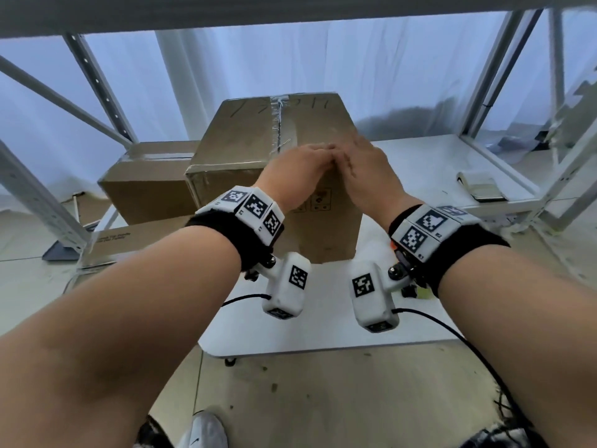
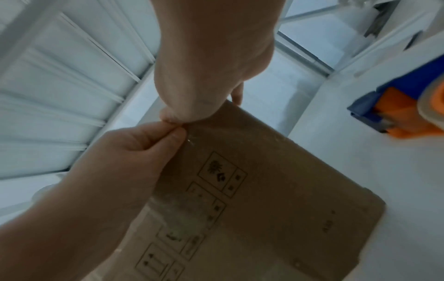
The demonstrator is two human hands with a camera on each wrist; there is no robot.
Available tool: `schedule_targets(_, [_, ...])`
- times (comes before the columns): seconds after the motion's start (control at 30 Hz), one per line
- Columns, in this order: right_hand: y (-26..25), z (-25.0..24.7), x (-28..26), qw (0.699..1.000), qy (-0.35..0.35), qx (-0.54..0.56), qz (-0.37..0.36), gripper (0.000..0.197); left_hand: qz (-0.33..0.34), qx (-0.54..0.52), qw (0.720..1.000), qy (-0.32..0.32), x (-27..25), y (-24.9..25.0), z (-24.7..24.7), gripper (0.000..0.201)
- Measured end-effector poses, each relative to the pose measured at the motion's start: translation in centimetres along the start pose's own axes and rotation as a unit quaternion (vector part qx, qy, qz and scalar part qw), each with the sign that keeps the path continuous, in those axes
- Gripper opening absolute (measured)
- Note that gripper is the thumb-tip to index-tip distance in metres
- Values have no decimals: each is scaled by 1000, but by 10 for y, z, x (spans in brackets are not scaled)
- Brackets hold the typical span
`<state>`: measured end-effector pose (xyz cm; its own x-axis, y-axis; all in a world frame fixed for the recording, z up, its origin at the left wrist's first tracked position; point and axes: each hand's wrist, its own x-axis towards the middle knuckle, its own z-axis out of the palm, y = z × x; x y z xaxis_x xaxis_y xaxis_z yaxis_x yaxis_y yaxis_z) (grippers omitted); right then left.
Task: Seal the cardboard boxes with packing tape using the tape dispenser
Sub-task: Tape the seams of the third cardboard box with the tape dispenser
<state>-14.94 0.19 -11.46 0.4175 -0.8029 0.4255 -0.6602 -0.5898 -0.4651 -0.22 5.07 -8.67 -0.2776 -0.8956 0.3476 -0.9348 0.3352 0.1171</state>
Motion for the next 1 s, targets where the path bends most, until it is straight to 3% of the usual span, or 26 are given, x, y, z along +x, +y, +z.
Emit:
schedule_targets(0.1, [-1, 4, -2, 998, -44, -1, 48, 44, -63, -2, 998, -15, -27, -37, -20, 41])
schedule_targets(0.2, [-2, -2, -3, 998, -42, 2, 39, 43, -149, 9, 989, 3, -66, -79, -36, 44])
schedule_targets(0.33, [3, -6, 0, 998, -36, -2, 48, 41, -216, -49, 975, 33, -85, -89, -38, 43])
schedule_targets(0.5, [7, -15, 16, 973, -34, 30, 226, 39, -148, 3, 988, 53, -82, -60, -25, 41])
schedule_targets(0.6, [-19, -16, 13, 950, -95, 98, 281, 72, -94, 58, 992, 64, -85, -43, -20, 43])
schedule_targets(0.7, [-43, -5, 7, 948, -117, 124, 270, 71, -12, 56, 996, 64, -81, -19, -12, 43])
schedule_targets(0.8, [-41, -6, 4, 954, -79, 173, 234, 68, 71, -8, 997, 38, -78, 4, -3, 47])
schedule_targets(0.9, [-38, -15, -2, 958, -49, 182, 218, 43, 127, -50, 991, 10, -79, 8, -2, 44])
schedule_targets(0.93, [-38, -14, -3, 962, -46, 162, 213, 44, 139, -43, 989, 16, -80, 6, -4, 42])
schedule_targets(1.0, [-48, -8, -8, 971, -77, 78, 211, 66, 124, -21, 991, 45, -80, -4, -10, 42])
